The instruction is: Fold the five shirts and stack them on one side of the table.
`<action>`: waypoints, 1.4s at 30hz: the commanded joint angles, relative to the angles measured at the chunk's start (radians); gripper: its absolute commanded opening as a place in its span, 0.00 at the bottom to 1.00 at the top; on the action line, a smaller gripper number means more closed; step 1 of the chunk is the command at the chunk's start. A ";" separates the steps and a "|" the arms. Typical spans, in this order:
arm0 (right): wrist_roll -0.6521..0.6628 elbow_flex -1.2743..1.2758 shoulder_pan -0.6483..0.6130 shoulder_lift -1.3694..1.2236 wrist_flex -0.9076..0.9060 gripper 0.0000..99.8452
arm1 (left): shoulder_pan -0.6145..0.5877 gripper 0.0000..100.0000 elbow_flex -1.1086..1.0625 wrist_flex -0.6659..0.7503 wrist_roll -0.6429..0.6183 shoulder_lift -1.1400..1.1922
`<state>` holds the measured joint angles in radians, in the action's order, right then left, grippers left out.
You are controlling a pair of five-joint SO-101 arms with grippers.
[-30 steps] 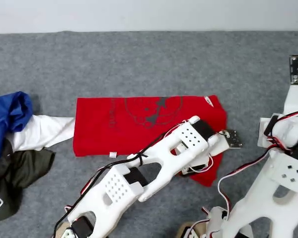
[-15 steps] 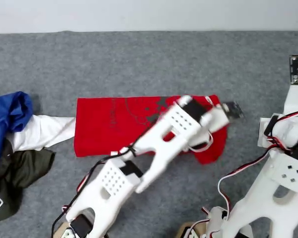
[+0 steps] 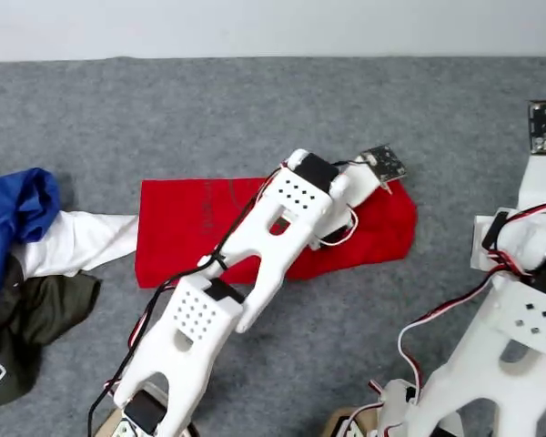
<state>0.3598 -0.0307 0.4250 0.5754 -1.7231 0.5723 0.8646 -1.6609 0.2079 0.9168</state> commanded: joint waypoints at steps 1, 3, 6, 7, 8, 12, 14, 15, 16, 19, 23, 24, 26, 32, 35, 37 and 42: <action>0.008 -0.051 -0.018 0.015 0.002 0.02 | -0.043 0.13 0.068 0.028 -0.058 0.012; 0.008 -0.049 -0.018 0.015 -0.001 0.02 | -0.064 0.15 0.110 0.029 -0.058 0.032; 0.008 -0.049 -0.018 0.015 -0.002 0.02 | -0.086 0.18 0.179 0.025 -0.058 0.061; 0.008 -0.049 -0.018 0.015 -0.002 0.02 | -0.092 0.18 0.199 0.021 -0.058 0.072; 0.008 -0.049 -0.018 0.015 -0.002 0.02 | -0.094 0.19 0.216 0.021 -0.058 0.080; 0.008 -0.049 -0.018 0.015 -0.002 0.02 | -0.097 0.19 0.265 -0.006 -0.058 0.104; 0.008 -0.049 -0.018 0.015 -0.002 0.02 | -0.092 0.19 0.282 -0.023 -0.058 0.107; 0.008 -0.049 -0.018 0.015 -0.002 0.02 | -0.091 0.19 0.291 -0.028 -0.058 0.109; 0.008 -0.049 -0.018 0.015 -0.002 0.02 | -0.091 0.19 0.297 -0.029 -0.058 0.109; 0.008 -0.049 -0.018 0.015 -0.002 0.02 | -0.091 0.19 0.302 -0.028 -0.058 0.110; 0.008 -0.048 -0.018 0.013 -0.002 0.02 | -0.089 0.19 0.294 -0.023 -0.061 0.114; 0.008 -0.048 -0.018 0.013 -0.002 0.02 | -0.087 0.19 0.285 -0.021 -0.063 0.120; 0.008 -0.048 -0.018 0.013 -0.002 0.03 | -0.075 0.19 0.269 -0.020 -0.061 0.150; 0.008 -0.023 -0.018 0.015 0.002 0.02 | -0.057 0.19 0.354 -0.080 -0.063 0.210; 0.008 -0.023 -0.018 0.016 -0.001 0.02 | -0.052 0.19 0.403 -0.094 -0.064 0.192; 0.008 -0.023 -0.018 0.018 -0.001 0.02 | -0.051 0.17 0.412 -0.094 -0.064 0.152; 0.008 -0.023 -0.018 0.015 -0.002 0.02 | -0.043 0.17 0.410 -0.095 -0.064 0.029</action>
<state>0.3598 -0.0307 0.4219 0.5754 -1.7231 0.5201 1.2344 -1.7238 0.1527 1.0733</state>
